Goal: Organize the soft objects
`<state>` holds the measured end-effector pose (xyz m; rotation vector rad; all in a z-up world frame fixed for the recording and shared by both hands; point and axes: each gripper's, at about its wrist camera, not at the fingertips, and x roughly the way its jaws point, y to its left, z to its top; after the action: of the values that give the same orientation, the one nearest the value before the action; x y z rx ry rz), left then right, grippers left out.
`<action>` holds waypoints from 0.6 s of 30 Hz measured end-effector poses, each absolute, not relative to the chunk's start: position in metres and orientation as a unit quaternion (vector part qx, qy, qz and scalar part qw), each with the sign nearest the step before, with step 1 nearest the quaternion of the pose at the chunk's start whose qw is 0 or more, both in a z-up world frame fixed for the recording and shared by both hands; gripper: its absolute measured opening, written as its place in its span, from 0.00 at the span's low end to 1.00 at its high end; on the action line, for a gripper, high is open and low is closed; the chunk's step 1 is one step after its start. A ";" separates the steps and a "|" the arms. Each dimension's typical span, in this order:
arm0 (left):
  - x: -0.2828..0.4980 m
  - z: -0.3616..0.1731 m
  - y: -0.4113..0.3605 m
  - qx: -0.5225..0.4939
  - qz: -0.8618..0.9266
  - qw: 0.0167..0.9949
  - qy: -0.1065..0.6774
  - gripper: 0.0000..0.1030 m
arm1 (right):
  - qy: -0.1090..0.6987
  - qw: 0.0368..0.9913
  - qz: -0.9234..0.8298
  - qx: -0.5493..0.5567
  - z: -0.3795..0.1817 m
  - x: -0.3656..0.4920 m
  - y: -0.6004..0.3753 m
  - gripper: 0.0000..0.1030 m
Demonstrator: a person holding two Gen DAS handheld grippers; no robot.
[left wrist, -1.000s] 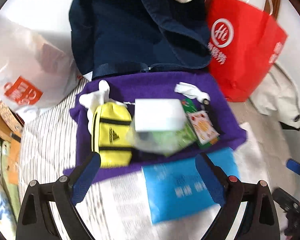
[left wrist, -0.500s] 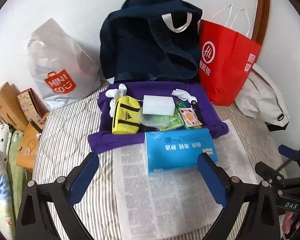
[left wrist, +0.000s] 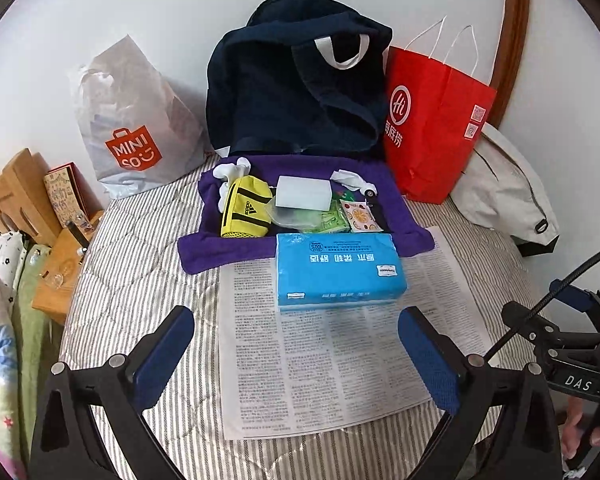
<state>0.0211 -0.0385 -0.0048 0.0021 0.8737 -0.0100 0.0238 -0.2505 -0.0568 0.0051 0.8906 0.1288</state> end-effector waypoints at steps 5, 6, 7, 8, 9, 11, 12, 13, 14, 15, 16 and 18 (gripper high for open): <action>0.015 0.000 -0.041 0.005 -0.001 0.909 0.417 1.00 | 0.428 0.902 0.058 0.004 -0.055 0.015 -0.255 0.96; 0.014 0.000 -0.041 0.005 -0.001 0.909 0.416 1.00 | 0.428 0.902 0.057 0.004 -0.055 0.014 -0.256 0.96; 0.013 0.001 -0.041 0.007 0.001 0.909 0.416 1.00 | 0.428 0.902 0.057 0.005 -0.055 0.012 -0.257 0.96; 0.012 0.001 -0.040 0.007 0.003 0.910 0.415 1.00 | 0.429 0.902 0.057 0.006 -0.055 0.012 -0.257 0.96; 0.011 0.001 -0.039 0.006 0.004 0.910 0.414 1.00 | 0.429 0.901 0.056 0.008 -0.055 0.011 -0.258 0.96; 0.010 0.001 -0.037 0.001 0.004 0.910 0.415 1.00 | 0.430 0.901 0.057 0.008 -0.056 0.010 -0.258 0.96; 0.009 0.000 -0.036 0.000 0.005 0.910 0.415 1.00 | 0.430 0.901 0.057 0.010 -0.056 0.009 -0.258 0.96; 0.009 0.000 -0.035 0.001 0.005 0.909 0.416 1.00 | 0.430 0.901 0.058 0.011 -0.056 0.010 -0.258 0.96; 0.009 -0.001 -0.034 0.003 0.007 0.910 0.416 1.00 | 0.430 0.901 0.058 0.012 -0.056 0.009 -0.258 0.96; 0.009 -0.001 -0.034 0.004 0.009 0.909 0.416 1.00 | 0.429 0.901 0.058 0.013 -0.055 0.009 -0.257 0.96; 0.009 -0.002 -0.033 0.003 0.010 0.909 0.417 1.00 | 0.429 0.901 0.059 0.013 -0.055 0.010 -0.256 0.96; 0.009 -0.001 -0.031 -0.001 0.009 0.909 0.416 1.00 | 0.430 0.901 0.060 0.012 -0.055 0.010 -0.255 0.96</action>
<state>0.0087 -0.0315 -0.0015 -0.0016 0.8592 0.0192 0.0099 -0.2551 -0.0553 0.0240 0.8892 0.1237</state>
